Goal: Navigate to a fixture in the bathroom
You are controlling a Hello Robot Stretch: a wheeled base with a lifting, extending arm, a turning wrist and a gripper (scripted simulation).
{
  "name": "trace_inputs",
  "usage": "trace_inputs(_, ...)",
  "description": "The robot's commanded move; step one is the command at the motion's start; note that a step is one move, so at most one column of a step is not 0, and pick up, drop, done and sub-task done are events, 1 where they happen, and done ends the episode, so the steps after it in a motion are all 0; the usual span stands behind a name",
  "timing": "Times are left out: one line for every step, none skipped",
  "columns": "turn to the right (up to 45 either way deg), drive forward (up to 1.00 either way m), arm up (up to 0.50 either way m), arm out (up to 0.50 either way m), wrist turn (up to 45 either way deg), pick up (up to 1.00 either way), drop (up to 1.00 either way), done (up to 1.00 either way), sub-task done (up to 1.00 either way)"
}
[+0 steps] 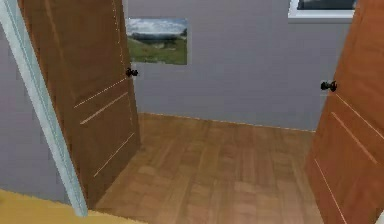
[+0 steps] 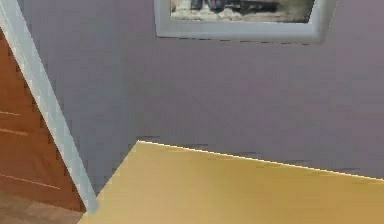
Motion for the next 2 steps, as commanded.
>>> trace_inputs(0.0, 1.0, 0.0, 0.0, 0.0, 0.0, 0.0, 0.0, 0.0)
trace_inputs(3.0, 0.0, 0.0, 0.0, 0.0, 0.0, 0.0, 0.0, 0.0)
